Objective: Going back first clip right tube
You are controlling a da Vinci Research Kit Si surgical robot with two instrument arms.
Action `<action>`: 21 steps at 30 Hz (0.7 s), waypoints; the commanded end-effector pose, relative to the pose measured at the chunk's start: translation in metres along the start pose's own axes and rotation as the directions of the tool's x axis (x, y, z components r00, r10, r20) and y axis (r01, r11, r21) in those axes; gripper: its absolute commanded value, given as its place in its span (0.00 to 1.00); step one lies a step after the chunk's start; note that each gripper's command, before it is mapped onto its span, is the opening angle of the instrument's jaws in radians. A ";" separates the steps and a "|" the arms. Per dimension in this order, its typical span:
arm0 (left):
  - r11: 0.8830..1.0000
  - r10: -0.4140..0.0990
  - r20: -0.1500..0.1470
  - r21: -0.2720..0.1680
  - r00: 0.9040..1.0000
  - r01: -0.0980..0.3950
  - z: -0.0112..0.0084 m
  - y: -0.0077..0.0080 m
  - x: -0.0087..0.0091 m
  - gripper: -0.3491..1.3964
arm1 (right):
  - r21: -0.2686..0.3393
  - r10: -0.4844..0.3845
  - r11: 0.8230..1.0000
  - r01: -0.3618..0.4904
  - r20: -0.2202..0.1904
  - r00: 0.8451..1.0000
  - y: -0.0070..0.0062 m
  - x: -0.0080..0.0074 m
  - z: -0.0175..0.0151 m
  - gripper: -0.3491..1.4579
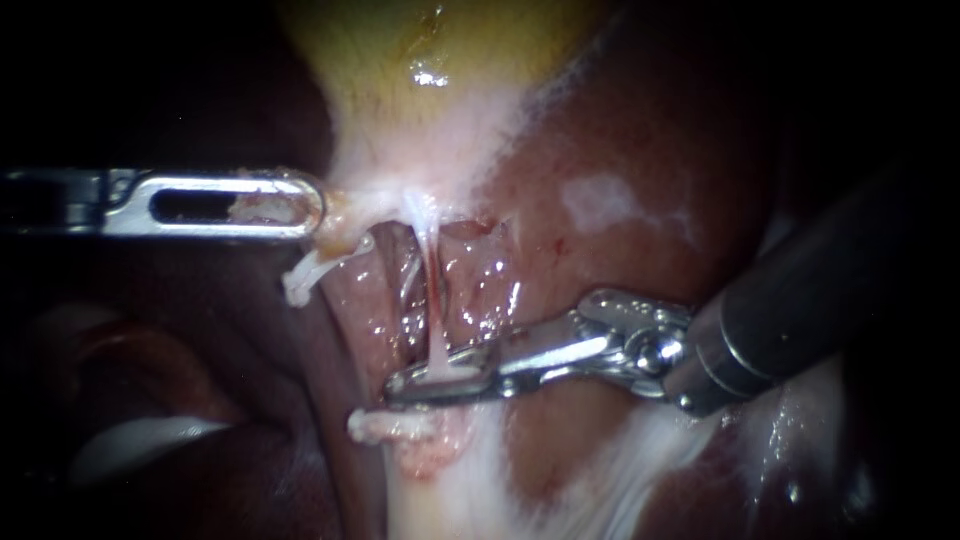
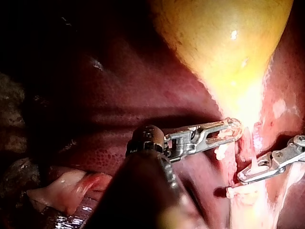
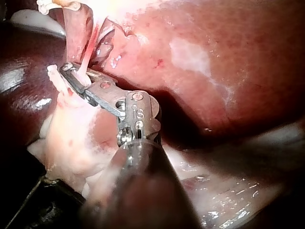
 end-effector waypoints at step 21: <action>1.000 0.002 -0.001 0.002 1.000 -0.002 -0.0005 0.0001 0.0002 0.00 | -0.126 -0.274 0.954 0.273 0.008 0.962 -0.0013 -0.0001 -0.0001 0.47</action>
